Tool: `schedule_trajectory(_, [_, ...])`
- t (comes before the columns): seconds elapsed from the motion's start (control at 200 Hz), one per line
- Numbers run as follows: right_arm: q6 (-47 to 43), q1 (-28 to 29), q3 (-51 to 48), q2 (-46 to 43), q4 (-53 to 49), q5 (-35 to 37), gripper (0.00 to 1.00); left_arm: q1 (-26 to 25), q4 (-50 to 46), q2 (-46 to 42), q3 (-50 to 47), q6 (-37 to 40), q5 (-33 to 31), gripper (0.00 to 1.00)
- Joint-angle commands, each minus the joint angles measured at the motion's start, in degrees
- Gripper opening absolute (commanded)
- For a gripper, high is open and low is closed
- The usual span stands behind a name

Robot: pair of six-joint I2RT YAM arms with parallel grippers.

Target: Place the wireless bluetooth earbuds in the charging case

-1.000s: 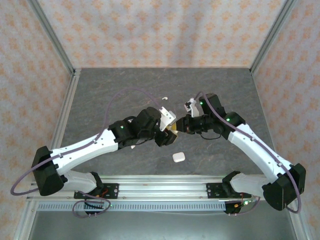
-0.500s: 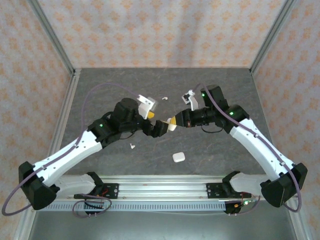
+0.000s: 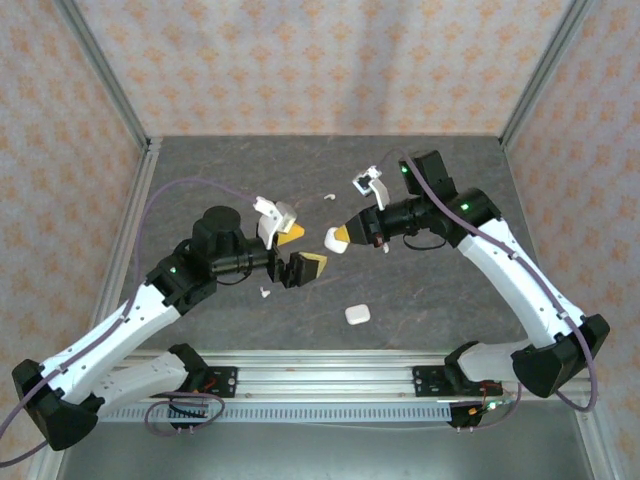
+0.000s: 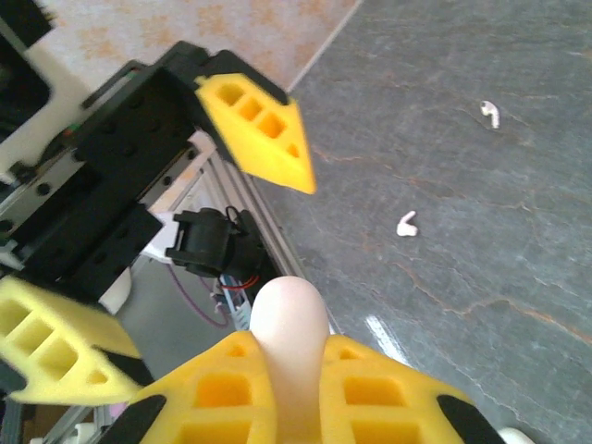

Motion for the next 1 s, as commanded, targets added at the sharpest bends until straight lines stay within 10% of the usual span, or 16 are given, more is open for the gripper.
schedule_trajectory(0.0, [-1.9, -0.2, 2.2, -0.1, 2.2, -4.8, 0.00, 2.1, 7.9, 1.8, 0.7, -6.0, 8.9, 0.95])
schedule_trajectory(0.295, [0.6, -0.2, 1.3, -1.3, 6.4, -7.9, 0.00, 4.9, 17.0, 10.1, 3.7, -17.9, 21.0, 0.70])
schedule_trajectory(0.655, [2.0, -0.3, 1.1, -1.2, 7.5, -7.8, 0.00, 4.9, 12.9, 8.6, 3.3, -14.0, 21.5, 0.66])
schedule_trajectory(0.996, [2.6, -0.3, 1.0, -0.6, 8.1, -8.9, 0.00, 5.0, 12.2, 8.1, 3.2, -13.0, 21.3, 0.25])
